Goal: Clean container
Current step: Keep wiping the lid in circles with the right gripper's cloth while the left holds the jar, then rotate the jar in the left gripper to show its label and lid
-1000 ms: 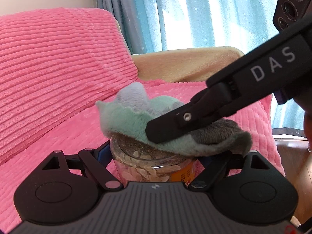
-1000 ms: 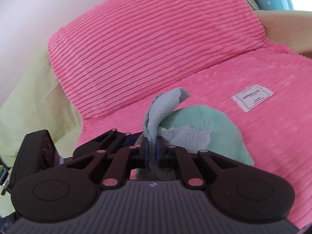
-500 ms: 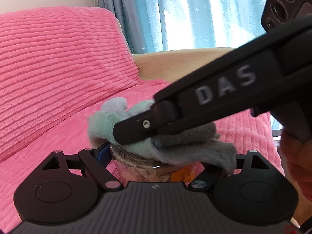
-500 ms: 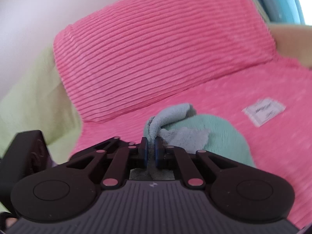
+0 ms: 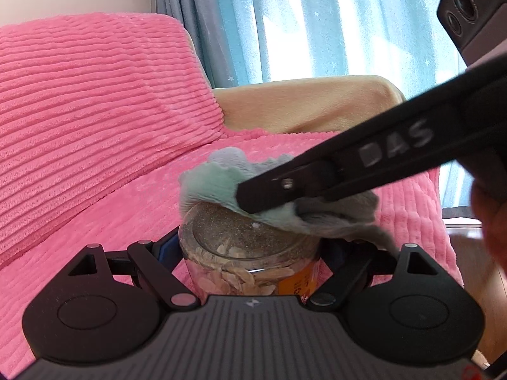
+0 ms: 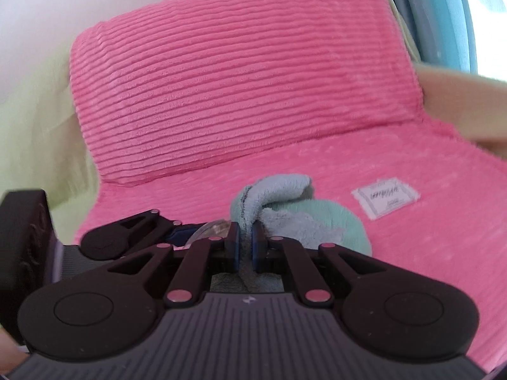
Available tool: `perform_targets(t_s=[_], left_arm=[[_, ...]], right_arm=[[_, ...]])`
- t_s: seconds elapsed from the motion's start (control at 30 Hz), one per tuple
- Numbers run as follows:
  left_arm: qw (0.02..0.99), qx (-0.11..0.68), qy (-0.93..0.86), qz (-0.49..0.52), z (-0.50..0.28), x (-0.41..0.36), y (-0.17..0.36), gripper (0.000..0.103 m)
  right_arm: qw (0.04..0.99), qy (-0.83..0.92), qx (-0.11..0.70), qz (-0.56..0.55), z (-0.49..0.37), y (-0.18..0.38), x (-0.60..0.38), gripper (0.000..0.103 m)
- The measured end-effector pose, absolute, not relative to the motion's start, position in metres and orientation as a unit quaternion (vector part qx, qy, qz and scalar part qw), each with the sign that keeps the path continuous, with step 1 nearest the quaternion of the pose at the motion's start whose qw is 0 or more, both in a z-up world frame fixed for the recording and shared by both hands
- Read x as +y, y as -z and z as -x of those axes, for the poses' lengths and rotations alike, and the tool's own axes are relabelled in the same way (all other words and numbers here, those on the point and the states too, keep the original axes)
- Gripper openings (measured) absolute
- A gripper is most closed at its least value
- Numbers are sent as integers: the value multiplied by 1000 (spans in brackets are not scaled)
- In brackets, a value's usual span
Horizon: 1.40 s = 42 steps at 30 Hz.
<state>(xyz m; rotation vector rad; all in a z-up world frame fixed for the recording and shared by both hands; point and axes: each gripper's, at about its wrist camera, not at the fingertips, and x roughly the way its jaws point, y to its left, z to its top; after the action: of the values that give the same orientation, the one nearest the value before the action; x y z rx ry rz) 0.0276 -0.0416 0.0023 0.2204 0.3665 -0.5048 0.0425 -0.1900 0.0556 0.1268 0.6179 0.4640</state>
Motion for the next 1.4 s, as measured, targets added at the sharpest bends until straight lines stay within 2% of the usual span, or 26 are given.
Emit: perform_targets(t_s=[0.4, 0.53, 0.9, 1.27, 1.4], left_arm=[[946, 180, 249, -105, -30, -36, 0, 85], [946, 181, 248, -102, -32, -35, 0, 85], [945, 180, 250, -108, -30, -35, -1, 85], [941, 182, 262, -111, -18, -30, -6, 85], [937, 191, 271, -111, -11, -26, -10, 85]], right_arm=[[872, -291, 339, -201, -48, -40, -200, 5], [879, -288, 326, -195, -51, -38, -192, 3], [922, -240, 293, -79, -48, -52, -171, 2], [939, -187, 263, -119, -40, -67, -210, 4], [938, -154, 274, -147, -42, -65, -231, 5]])
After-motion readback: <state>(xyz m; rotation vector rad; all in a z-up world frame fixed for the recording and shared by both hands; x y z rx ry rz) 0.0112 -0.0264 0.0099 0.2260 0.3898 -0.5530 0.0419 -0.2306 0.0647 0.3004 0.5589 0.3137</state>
